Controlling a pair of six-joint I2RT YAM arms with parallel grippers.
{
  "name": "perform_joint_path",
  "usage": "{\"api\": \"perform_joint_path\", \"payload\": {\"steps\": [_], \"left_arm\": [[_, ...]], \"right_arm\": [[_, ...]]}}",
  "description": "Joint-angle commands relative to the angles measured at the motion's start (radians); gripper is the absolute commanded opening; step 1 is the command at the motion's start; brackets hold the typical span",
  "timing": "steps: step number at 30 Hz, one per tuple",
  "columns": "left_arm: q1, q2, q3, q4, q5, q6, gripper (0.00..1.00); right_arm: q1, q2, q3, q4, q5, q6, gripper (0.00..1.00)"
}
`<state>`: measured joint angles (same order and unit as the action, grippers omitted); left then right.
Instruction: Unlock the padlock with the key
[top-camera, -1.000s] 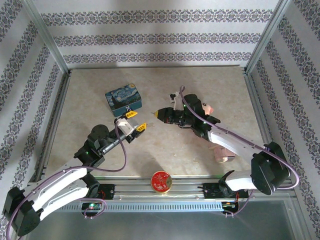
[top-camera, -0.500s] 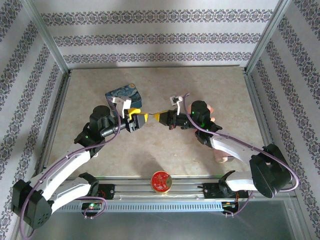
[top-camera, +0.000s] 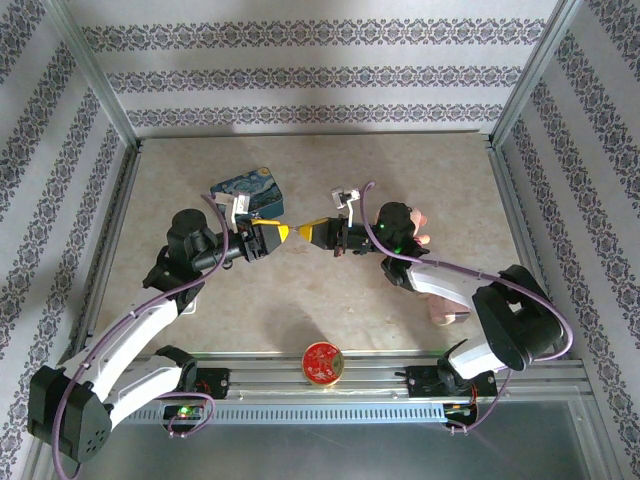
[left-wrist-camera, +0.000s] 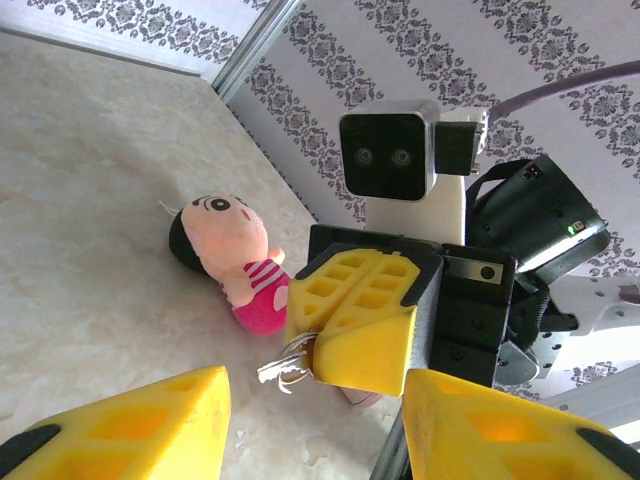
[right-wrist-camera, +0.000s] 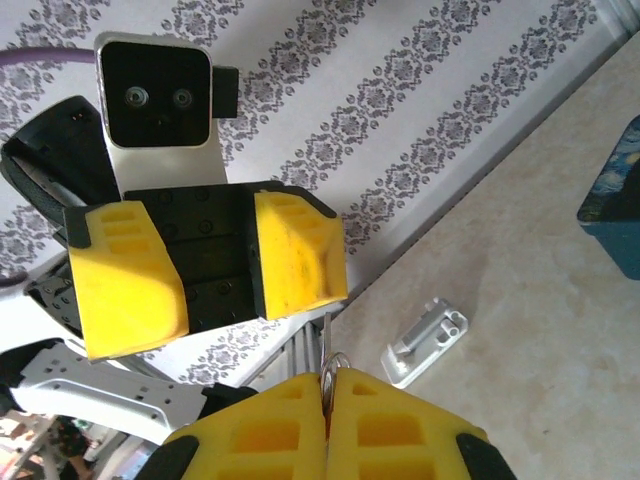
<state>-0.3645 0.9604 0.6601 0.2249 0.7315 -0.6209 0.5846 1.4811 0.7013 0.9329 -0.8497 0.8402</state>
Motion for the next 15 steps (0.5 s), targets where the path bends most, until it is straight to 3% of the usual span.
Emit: {"api": "perform_joint_path", "payload": {"steps": [1,15], "left_arm": [[0.009,0.01,-0.003,0.033,0.031,0.012,0.49],[0.008,0.028,-0.033,0.156,0.057,-0.046,0.41]], "right_arm": [[0.003,0.014,0.036,0.118,-0.031,0.043,0.0],[0.026,0.019,0.036,0.128,-0.023,0.051,0.0]]}}
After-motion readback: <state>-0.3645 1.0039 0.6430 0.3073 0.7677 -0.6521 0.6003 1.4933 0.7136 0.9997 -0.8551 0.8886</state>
